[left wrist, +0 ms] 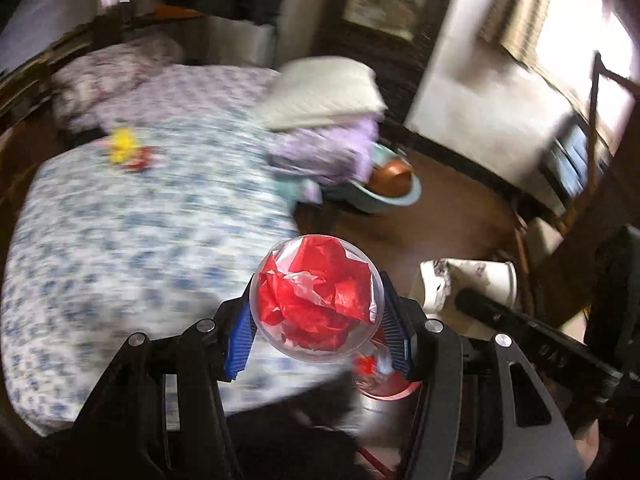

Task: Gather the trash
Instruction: 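Carry the red container and white cup over the red basket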

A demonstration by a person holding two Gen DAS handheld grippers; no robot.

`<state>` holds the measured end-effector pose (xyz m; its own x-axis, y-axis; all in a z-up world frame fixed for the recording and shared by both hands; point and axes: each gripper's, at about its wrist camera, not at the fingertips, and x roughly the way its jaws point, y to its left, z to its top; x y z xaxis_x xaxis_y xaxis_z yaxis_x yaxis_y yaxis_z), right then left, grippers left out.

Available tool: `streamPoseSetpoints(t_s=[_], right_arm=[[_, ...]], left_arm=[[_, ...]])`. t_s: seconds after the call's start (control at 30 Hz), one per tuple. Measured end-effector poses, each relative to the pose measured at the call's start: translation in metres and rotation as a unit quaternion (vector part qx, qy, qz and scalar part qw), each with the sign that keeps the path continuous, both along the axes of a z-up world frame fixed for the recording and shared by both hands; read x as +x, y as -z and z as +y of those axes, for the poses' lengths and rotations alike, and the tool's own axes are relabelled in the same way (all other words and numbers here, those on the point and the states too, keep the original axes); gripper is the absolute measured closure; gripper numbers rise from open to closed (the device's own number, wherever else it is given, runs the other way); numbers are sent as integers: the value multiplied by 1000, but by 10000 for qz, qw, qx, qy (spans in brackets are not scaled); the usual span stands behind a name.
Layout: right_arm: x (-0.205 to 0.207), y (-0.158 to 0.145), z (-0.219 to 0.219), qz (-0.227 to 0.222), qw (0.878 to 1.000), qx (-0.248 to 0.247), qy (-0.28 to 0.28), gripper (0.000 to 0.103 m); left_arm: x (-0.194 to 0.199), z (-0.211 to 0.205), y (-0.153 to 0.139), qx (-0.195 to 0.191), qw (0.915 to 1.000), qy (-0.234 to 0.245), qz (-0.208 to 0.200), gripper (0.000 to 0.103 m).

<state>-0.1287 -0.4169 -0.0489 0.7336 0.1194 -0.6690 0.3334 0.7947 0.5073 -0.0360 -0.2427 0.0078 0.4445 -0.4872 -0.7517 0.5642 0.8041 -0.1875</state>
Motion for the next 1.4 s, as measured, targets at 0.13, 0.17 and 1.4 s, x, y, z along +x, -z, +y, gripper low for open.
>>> streamPoseSetpoints(t_s=[0.13, 0.17, 1.4], right_arm=[[-44, 38, -44, 415, 9970, -54, 651, 99], [-47, 46, -50, 474, 9961, -20, 738, 99], [-48, 126, -83, 1245, 9869, 251, 997, 98]], left_arm=[[-12, -60, 15, 88, 9991, 414, 93, 48], [-14, -78, 21, 99, 9985, 527, 143, 48], [-12, -155, 119, 372, 9901, 1065, 838, 48]])
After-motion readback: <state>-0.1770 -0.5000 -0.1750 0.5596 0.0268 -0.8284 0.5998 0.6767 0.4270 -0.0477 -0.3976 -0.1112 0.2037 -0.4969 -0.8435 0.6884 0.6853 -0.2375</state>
